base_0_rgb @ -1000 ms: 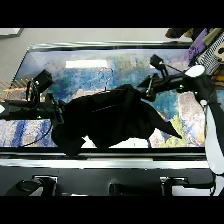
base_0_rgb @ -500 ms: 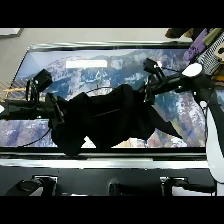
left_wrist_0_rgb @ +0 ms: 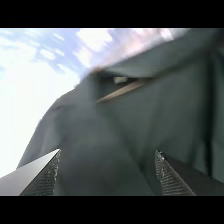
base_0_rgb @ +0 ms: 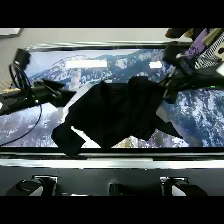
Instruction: Fold the clothes and pants, and hang the long-sleeved shirts on hangers.
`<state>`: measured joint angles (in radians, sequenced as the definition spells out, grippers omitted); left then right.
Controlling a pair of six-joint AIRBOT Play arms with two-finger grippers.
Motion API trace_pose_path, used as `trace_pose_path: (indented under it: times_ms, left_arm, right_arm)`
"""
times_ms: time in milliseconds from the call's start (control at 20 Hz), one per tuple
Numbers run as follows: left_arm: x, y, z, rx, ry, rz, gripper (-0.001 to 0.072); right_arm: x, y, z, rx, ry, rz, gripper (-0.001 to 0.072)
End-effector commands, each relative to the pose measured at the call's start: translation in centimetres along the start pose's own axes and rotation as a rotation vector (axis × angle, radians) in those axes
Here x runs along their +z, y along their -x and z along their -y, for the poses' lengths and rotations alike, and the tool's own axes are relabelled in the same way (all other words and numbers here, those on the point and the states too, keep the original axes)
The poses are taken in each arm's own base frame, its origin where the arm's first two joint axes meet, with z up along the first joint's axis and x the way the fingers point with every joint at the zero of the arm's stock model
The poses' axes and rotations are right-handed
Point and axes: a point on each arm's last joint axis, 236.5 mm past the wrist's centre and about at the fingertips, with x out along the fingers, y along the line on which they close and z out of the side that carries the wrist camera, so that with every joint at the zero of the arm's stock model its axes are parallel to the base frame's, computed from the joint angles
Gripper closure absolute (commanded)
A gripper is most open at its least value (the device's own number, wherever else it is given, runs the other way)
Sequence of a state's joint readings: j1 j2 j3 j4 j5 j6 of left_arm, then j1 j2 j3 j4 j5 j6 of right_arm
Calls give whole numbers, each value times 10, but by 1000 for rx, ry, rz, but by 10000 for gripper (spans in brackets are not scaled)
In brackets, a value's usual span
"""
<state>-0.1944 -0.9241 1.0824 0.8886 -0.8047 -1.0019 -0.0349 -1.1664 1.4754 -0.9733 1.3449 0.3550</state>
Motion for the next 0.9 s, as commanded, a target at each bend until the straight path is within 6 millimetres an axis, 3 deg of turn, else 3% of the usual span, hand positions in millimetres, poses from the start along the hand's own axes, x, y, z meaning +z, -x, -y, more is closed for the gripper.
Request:
trace_pose_path:
  times_ms: [0, 200, 300, 400, 500, 700, 850]
  left_arm:
    - [32, 8, -28, 85, 277, 147, 15]
    - [34, 16, -21, 73, 293, 153, 15]
    - [36, 21, -18, 68, 287, 157, 16]
    - [36, 24, -15, 63, 282, 157, 16]
    - [36, 26, -13, 60, 280, 156, 16]
    - [31, 25, -9, 49, 279, 131, 17]
    - [26, 24, -6, 39, 279, 107, 32]
  right_arm:
    - [-2, 72, 27, -276, -205, -8, 685]
    - [-33, 169, 33, -635, -439, -82, 684]
    - [-41, 214, 23, -783, -479, -102, 683]
    - [-40, 246, 7, -872, -526, -66, 683]
    - [-57, 284, -3, -1019, -644, -61, 683]
    - [-93, 386, -24, -1437, -866, -1, 685]
    - [-107, 437, -38, -1649, -962, 37, 685]
